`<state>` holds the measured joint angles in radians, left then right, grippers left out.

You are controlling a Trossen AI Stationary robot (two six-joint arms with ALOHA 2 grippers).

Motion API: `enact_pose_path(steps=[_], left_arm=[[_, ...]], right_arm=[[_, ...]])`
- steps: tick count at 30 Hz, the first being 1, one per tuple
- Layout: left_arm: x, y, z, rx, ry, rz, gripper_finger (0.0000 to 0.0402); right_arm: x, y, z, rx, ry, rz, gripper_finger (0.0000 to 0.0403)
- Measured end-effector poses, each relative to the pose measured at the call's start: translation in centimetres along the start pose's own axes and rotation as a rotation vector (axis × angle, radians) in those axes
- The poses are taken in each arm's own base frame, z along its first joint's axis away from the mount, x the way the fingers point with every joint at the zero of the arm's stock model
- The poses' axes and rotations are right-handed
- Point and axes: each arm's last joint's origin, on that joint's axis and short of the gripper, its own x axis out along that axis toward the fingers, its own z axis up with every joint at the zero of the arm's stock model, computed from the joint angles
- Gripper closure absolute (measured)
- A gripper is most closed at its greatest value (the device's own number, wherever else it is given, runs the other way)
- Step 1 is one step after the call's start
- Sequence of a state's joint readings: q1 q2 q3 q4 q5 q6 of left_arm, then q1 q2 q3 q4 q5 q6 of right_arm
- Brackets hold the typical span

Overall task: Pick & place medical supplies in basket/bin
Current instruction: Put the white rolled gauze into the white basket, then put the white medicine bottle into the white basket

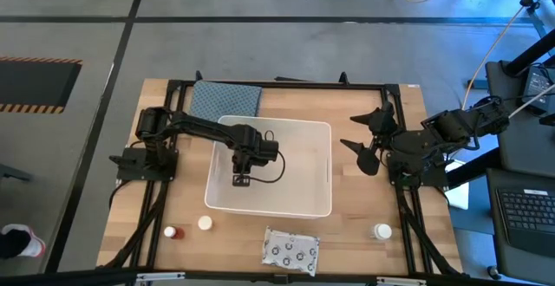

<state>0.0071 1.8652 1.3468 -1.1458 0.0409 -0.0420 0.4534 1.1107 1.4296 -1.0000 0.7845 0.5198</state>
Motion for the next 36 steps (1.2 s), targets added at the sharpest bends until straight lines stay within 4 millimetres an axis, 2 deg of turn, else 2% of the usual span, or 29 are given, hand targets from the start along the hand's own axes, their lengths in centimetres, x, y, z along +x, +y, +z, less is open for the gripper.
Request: enact_pose_path(steps=[6, 12, 16, 21, 29, 34, 36], left_arm=[[-0.3, 0.2, 0.0, -0.004, 0.002, 0.004, 0.0275], [-2.5, 0.6, 0.6, -0.010, -0.027, 0.002, 0.0245], [-4.6, 1.0, 1.0, -0.022, -0.063, 0.000, 0.0238], [-7.6, 1.1, 1.5, -0.017, -0.130, -0.001, 0.0240], [-13.8, 0.8, 2.3, 0.065, -0.355, -0.004, 0.0239], [-18.7, 0.7, 1.9, 0.088, -0.537, 0.006, 0.0240], [-20.4, 0.6, 1.7, 0.090, -0.614, 0.015, 0.0238]], right_arm=[[0.0, 0.0, 0.0, 0.004, -0.004, 0.002, 0.0064], [0.0, 0.1, 0.0, 0.005, 0.001, 0.013, 0.0064], [0.0, 0.3, -0.1, 0.010, 0.052, 0.097, 0.0064], [-0.1, 0.5, -1.3, 0.130, 0.276, 0.241, 0.0064], [0.0, 0.2, -4.1, 0.256, 0.693, 0.139, 0.0064], [-0.1, 1.1, -4.8, 0.311, 0.846, 0.170, 0.0064], [-0.3, 1.6, -5.2, 0.388, 0.917, 0.137, 0.0064]])
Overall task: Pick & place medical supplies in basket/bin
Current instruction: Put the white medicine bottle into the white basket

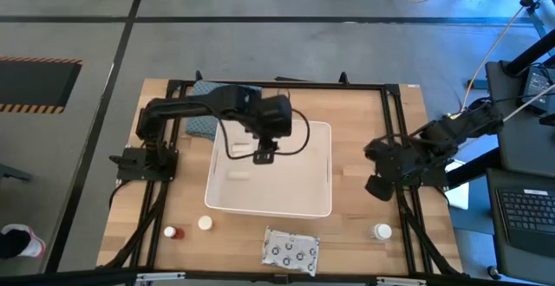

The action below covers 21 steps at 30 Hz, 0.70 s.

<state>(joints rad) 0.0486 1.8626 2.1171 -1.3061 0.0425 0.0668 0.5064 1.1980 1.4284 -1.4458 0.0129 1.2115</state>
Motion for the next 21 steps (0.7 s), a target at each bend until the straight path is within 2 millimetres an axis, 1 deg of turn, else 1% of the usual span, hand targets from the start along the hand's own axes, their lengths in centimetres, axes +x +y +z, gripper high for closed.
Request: enact_pose_path(steps=[3, 4, 8, 13, 18, 21], left_arm=[[-2.0, 0.1, 0.7, 0.030, -0.075, 0.048, 0.0238], [-2.4, 0.1, 0.8, 0.046, -0.090, 0.067, 0.0239], [-3.3, 0.3, 1.1, 0.089, -0.118, 0.128, 0.0243], [-3.4, 0.4, 1.1, 0.114, -0.116, 0.163, 0.0242], [-3.4, 0.4, 1.1, 0.134, -0.114, 0.164, 0.0244], [-3.3, 0.4, 1.1, 0.134, -0.114, 0.164, 0.0244]], right_arm=[[0.6, 0.4, -0.9, 0.284, 0.087, -0.061, 0.0064], [0.9, 0.6, -1.3, 0.348, 0.115, -0.078, 0.0064], [2.3, 2.3, -3.1, 0.431, 0.181, -0.138, 0.0064], [4.1, 4.0, -5.3, 0.531, 0.205, -0.231, 0.0064], [5.5, 4.9, -7.9, 0.659, 0.176, -0.319, 0.0064], [7.0, 4.9, -9.4, 0.696, 0.151, -0.368, 0.0064]])
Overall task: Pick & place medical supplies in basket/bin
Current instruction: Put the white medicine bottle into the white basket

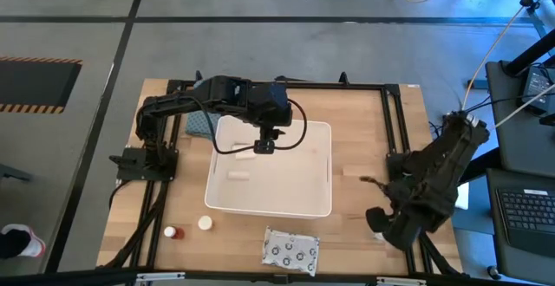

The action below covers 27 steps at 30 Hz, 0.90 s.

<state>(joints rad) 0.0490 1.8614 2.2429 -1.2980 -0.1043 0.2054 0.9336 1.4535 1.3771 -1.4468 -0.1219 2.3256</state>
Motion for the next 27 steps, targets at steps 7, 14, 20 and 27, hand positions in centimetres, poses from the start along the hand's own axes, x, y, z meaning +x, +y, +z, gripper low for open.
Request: enact_pose_path(steps=[7, 14, 20, 27], left_arm=[[0.0, 0.0, 0.0, 0.000, 0.000, 0.000, 0.0245], [0.0, 0.0, 0.0, -0.008, 0.000, 0.000, 0.0246], [0.0, 0.0, 0.0, -0.023, 0.000, -0.001, 0.0247], [0.0, 0.0, 0.0, -0.027, 0.000, -0.001, 0.0251]], right_arm=[[4.7, 0.8, -1.3, -0.034, -0.038, -0.037, 0.0064], [7.8, 1.2, -1.1, -0.043, -0.014, 0.003, 0.0064], [10.0, 1.0, -0.6, -0.068, -0.010, 0.009, 0.0064], [10.4, 1.0, -0.5, -0.070, -0.008, 0.011, 0.0080]])
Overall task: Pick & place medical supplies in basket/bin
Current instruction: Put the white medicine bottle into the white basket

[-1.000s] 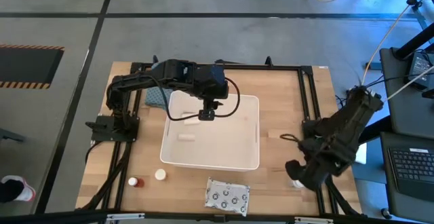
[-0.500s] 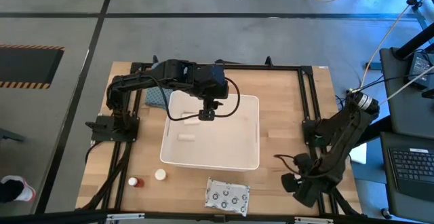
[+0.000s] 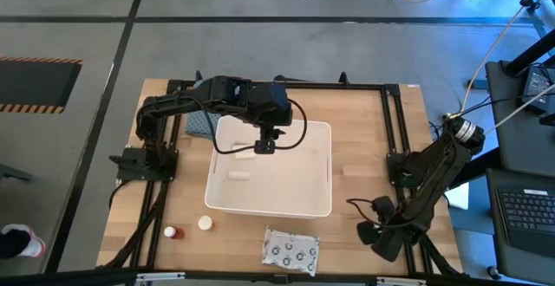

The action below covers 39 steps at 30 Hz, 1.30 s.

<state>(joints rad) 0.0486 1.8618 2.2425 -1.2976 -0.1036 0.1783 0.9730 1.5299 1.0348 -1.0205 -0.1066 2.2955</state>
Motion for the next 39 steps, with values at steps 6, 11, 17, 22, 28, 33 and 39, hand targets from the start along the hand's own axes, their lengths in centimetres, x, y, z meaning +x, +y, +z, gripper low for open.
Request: enact_pose_path(steps=[6, 11, 17, 22, 28, 33, 39], left_arm=[[0.0, 0.0, 0.0, 0.000, 0.000, 0.000, 0.0252], [0.0, 0.0, 0.0, 0.000, 0.000, 0.000, 0.0252], [0.0, 0.0, 0.0, -0.011, 0.000, 0.000, 0.0252], [0.0, 0.0, 0.0, -0.011, 0.000, 0.000, 0.0252], [0.0, 0.0, 0.0, -0.010, 0.001, 0.000, 0.0252], [-0.3, 0.0, 0.0, -0.008, 0.000, 0.000, 0.0252], [-3.0, 0.2, 0.2, -0.017, -0.079, -0.011, 0.0252]], right_arm=[[0.0, 0.1, -0.1, -0.001, 0.007, 0.008, 0.0138], [0.0, 0.1, -0.1, -0.001, 0.006, 0.005, 0.0185], [0.0, -0.1, 0.1, -0.025, -0.004, -0.007, 0.0208], [-1.3, 0.0, -0.1, -0.055, 0.022, 0.052, 0.0205], [-7.2, -0.1, 0.7, -0.117, -0.087, 0.310, 0.0206], [-13.1, -1.1, 2.6, -0.186, -0.294, 0.482, 0.0206], [-19.0, -2.4, 4.5, -0.337, -0.438, 0.527, 0.0205]])
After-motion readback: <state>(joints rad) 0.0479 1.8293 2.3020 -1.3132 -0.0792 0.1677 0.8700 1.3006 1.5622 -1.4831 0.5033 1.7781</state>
